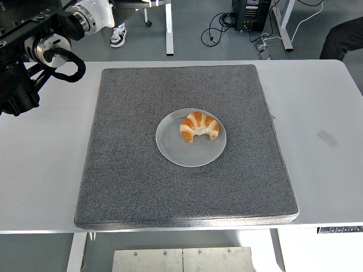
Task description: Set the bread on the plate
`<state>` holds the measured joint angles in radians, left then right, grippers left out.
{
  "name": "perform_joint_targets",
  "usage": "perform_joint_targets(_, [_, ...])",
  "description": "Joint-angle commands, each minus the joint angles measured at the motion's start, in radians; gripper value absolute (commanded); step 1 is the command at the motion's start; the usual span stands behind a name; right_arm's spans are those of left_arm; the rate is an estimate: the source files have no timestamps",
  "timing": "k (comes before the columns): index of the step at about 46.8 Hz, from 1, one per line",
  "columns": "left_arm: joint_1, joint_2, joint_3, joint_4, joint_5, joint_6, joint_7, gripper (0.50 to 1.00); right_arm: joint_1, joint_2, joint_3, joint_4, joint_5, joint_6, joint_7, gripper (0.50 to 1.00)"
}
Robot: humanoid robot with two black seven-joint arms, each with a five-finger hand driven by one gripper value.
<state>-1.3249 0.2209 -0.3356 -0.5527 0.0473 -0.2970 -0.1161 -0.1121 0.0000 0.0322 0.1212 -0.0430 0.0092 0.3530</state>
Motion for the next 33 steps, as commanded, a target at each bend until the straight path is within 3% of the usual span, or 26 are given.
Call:
perform_joint_targets(1, [0.029, -0.005, -0.036, 0.016, -0.035, 0.024, -0.001, 0.987, 0.000, 0.000, 0.000, 0.000, 0.000, 0.000, 0.000, 1.000])
perform_joint_targets(12, [0.093, -0.011, -0.175, 0.027, -0.130, 0.098, -0.001, 0.987, 0.000, 0.000, 0.000, 0.000, 0.000, 0.000, 0.001, 1.000])
perform_joint_targets(18, [0.136, -0.054, -0.226, 0.034, -0.144, 0.130, -0.002, 0.987, 0.000, 0.000, 0.000, 0.000, 0.000, 0.000, 0.000, 1.000])
perform_joint_targets(26, [0.176, -0.113, -0.284, 0.099, -0.145, 0.133, -0.007, 0.987, 0.000, 0.000, 0.000, 0.000, 0.000, 0.000, 0.000, 1.000])
perform_joint_targets(33, [0.210, -0.114, -0.324, 0.102, -0.147, 0.133, -0.005, 0.987, 0.000, 0.000, 0.000, 0.000, 0.000, 0.000, 0.000, 1.000])
